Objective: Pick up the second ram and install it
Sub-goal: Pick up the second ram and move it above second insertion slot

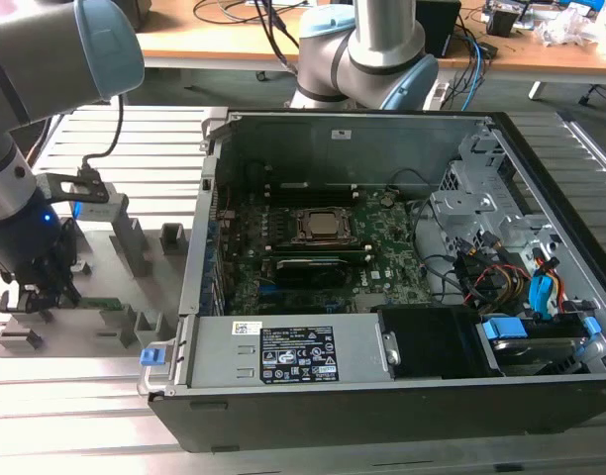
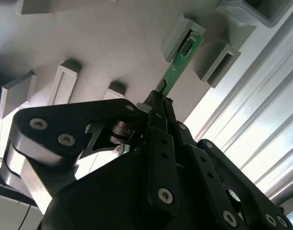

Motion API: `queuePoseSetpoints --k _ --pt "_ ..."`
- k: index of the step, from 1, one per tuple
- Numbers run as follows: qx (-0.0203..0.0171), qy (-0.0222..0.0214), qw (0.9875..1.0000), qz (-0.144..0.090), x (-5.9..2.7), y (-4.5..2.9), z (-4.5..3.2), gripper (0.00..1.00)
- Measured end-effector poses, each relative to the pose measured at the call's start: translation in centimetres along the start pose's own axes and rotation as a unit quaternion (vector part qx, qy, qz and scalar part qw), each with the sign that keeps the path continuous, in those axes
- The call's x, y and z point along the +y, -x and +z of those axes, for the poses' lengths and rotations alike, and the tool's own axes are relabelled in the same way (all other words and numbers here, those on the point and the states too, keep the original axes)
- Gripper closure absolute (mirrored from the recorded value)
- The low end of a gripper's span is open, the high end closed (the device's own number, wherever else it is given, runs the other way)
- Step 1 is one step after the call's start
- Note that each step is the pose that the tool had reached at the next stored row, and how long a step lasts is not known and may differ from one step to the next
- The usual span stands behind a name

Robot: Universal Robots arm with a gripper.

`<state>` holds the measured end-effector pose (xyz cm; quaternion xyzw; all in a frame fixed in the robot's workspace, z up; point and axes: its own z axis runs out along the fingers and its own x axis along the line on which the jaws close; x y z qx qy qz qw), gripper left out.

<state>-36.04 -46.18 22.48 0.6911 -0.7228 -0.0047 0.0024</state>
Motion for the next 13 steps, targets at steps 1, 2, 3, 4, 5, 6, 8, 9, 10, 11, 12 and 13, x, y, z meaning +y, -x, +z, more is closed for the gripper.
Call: queuePoseSetpoints --k 1,2,3,4,5,6,8,9,10,11,12,13 --pt "0.0000 0.0000 1.0000 0.000 0.00 0.00 -0.02 0.87" --pt "0.0001 0.0001 1.0000 0.000 0.00 0.00 -0.07 0.87" --pt "0.0001 0.0001 1.0000 0.000 0.00 0.00 -0.11 0.87" --pt "0.0001 0.0001 1.0000 0.000 0.00 0.00 -0.15 0.87" --pt "0.0001 0.0000 1.0000 0.000 0.00 0.00 -0.22 0.87" --pt "0.0001 0.0000 1.0000 0.000 0.00 0.00 -0.28 0.87" --pt "0.0002 0.0001 1.0000 0.000 0.00 0.00 -0.36 0.87" --pt "0.0001 0.0000 1.0000 0.000 0.00 0.00 -0.39 0.87" --pt "0.0002 0.0001 1.0000 0.000 0.01 0.00 -0.47 0.87" --pt "0.0001 0.0001 1.0000 0.000 0.01 0.00 -0.59 0.87" --pt "0.0001 0.0001 1.0000 0.000 0.01 0.00 -0.71 0.87" --pt "0.0001 0.0001 1.0000 0.000 0.01 0.01 -0.85 0.87"
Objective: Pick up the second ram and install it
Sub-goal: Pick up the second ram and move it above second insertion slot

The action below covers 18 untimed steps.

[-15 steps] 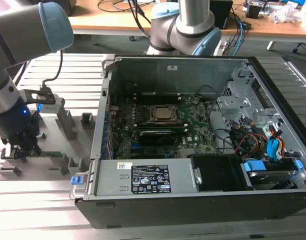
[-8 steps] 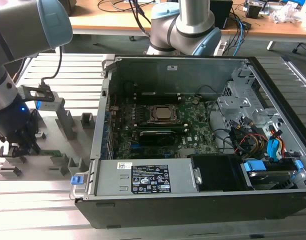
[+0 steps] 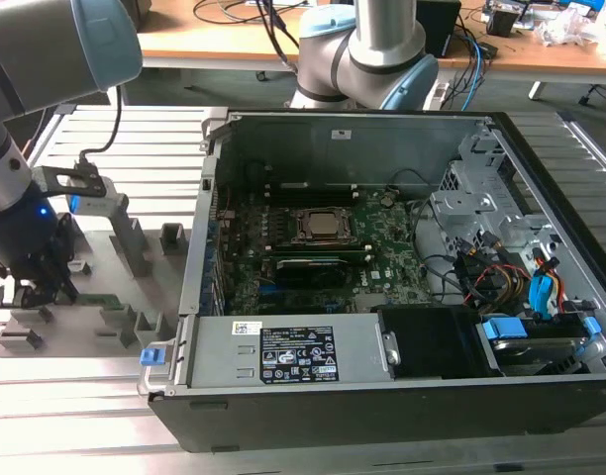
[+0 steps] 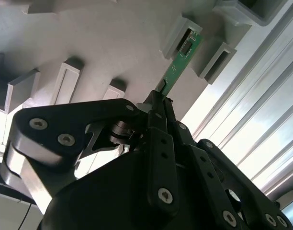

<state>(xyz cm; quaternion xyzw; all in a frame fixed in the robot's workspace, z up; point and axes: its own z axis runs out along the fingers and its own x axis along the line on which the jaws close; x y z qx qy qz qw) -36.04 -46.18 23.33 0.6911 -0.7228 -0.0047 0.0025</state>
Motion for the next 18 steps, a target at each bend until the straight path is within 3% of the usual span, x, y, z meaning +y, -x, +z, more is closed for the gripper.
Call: queuePoseSetpoints --k 18 --pt "0.0005 -0.0001 1.0000 0.000 0.02 0.06 -1.71 0.87"
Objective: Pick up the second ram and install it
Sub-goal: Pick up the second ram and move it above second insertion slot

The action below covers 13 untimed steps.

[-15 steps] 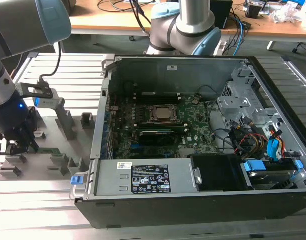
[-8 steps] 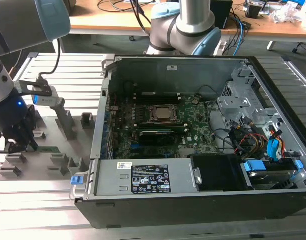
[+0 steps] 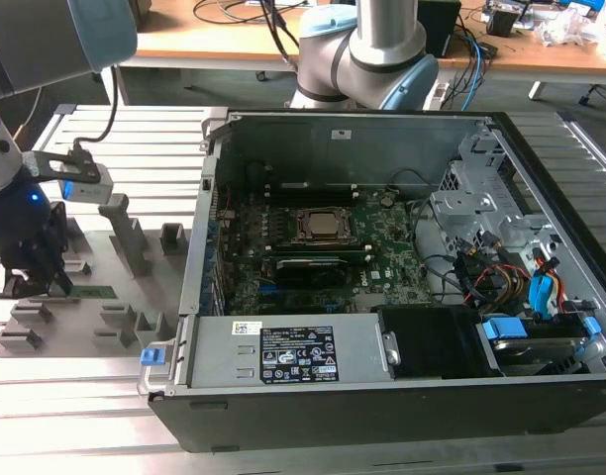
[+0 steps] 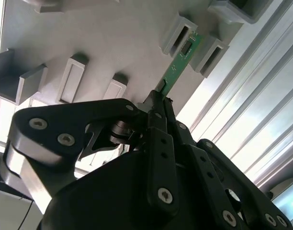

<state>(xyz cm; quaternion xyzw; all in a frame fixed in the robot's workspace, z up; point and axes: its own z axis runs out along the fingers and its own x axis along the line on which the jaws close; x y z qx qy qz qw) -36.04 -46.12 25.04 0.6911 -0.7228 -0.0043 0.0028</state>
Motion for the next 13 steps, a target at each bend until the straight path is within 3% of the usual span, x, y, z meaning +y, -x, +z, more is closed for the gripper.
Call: queuePoseSetpoints --k 7,9,13 --pt "0.0004 0.0000 1.0000 0.000 0.01 0.03 -1.30 0.87" --pt "0.0005 0.0000 1.0000 0.000 0.03 0.05 -2.45 0.87" --pt "0.0007 0.0000 1.0000 0.000 0.03 0.06 -3.15 0.87"
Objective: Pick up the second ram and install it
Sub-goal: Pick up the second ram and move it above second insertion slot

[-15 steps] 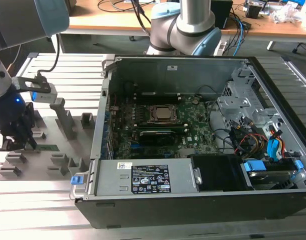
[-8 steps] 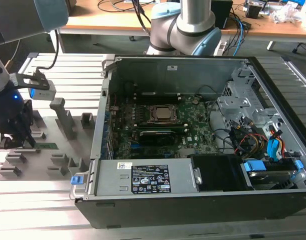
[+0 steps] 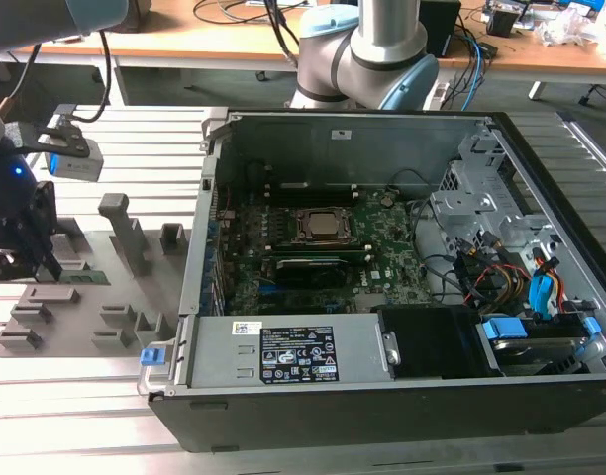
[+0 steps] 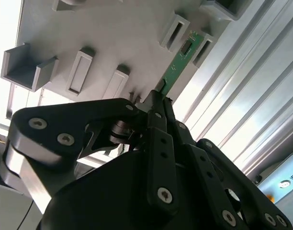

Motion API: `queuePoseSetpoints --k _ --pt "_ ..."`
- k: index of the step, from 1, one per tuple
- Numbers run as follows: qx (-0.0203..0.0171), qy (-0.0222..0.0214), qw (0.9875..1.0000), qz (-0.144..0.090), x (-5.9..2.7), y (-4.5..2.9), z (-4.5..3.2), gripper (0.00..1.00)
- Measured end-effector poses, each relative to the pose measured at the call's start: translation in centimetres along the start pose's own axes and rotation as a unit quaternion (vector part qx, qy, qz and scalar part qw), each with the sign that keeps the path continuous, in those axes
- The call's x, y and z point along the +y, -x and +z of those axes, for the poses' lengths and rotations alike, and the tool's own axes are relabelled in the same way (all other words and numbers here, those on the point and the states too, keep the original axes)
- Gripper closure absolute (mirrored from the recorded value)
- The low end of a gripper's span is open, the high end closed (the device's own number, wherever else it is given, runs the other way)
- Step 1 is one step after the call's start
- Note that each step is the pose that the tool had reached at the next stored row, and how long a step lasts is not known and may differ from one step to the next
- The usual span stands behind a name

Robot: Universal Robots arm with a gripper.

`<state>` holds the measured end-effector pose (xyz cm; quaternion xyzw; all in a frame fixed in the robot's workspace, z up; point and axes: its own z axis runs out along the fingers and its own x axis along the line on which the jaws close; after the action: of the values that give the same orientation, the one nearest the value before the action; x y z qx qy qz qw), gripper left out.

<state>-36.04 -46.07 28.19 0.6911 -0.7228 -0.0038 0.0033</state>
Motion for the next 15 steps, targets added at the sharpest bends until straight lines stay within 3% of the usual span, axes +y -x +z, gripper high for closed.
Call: queuePoseSetpoints --k 6,15 --pt "0.0000 0.0000 1.0000 0.000 0.01 0.00 -1.27 0.87" --pt "0.0000 0.0000 1.0000 0.000 0.03 0.00 -2.61 0.87"
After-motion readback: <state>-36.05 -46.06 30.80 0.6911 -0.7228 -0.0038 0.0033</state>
